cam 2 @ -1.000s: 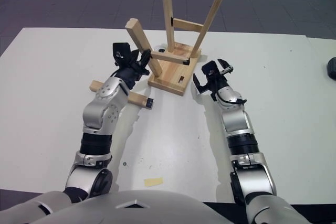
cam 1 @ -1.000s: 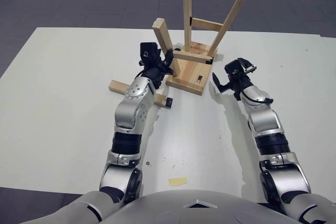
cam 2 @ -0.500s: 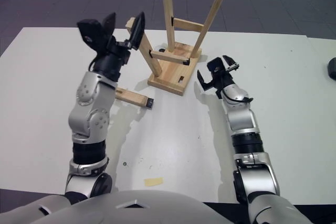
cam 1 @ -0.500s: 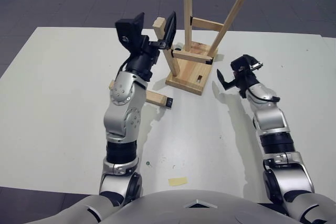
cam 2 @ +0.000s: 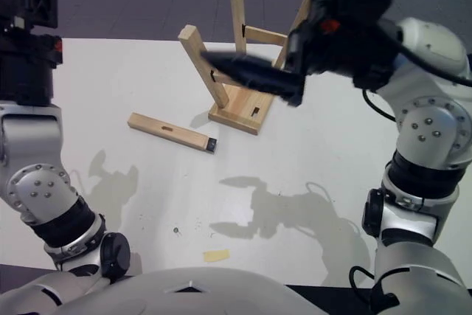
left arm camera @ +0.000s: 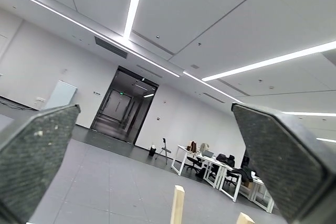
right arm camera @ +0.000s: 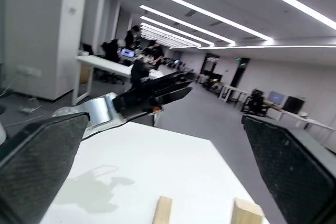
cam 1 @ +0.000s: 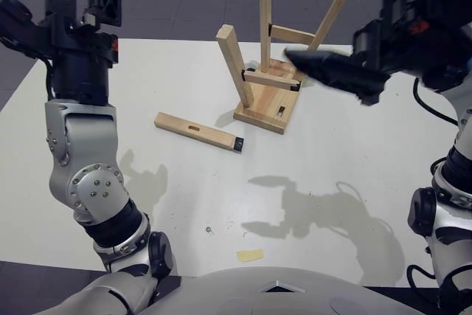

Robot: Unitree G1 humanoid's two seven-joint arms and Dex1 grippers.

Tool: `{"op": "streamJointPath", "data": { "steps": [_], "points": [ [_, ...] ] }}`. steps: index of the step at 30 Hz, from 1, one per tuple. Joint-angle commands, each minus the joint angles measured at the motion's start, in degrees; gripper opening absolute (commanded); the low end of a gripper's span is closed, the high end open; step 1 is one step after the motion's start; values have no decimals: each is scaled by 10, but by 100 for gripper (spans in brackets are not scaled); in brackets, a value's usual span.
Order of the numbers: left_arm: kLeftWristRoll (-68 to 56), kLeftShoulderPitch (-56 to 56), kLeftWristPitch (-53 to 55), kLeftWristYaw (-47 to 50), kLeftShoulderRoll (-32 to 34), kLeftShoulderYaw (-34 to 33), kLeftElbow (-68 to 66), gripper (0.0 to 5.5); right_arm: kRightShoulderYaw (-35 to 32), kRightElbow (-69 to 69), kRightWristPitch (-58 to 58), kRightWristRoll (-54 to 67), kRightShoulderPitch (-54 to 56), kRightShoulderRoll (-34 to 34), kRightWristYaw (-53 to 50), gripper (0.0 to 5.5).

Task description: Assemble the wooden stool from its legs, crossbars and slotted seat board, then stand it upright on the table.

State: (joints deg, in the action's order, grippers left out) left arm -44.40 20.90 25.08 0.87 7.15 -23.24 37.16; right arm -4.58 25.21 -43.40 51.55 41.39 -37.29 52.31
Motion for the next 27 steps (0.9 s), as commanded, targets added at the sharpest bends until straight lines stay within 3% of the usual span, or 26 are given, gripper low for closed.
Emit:
{"op": "streamJointPath", "data": {
  "steps": [1, 6, 11, 21, 27],
  "points": [
    [-18, 10, -9, 12, 11, 4, 13, 538, 122, -17, -20, -97, 8, 3, -24, 540],
    [-3, 4, -14, 13, 0, 54, 8, 538, 246, -22, 0, -208, -60, 9, -43, 540],
    [16, 3, -22, 18, -2, 80, -10, 538, 324, -94, -3, -298, -97, 68, -105, 540],
    [26, 7, -31, 24, -4, 86, -45, 538, 357, -267, -8, -397, -81, 205, -188, 540],
    [35, 3, -35, 24, -3, 90, -58, 538, 367, -325, -26, -424, -19, 251, -167, 540]
  ]
}}
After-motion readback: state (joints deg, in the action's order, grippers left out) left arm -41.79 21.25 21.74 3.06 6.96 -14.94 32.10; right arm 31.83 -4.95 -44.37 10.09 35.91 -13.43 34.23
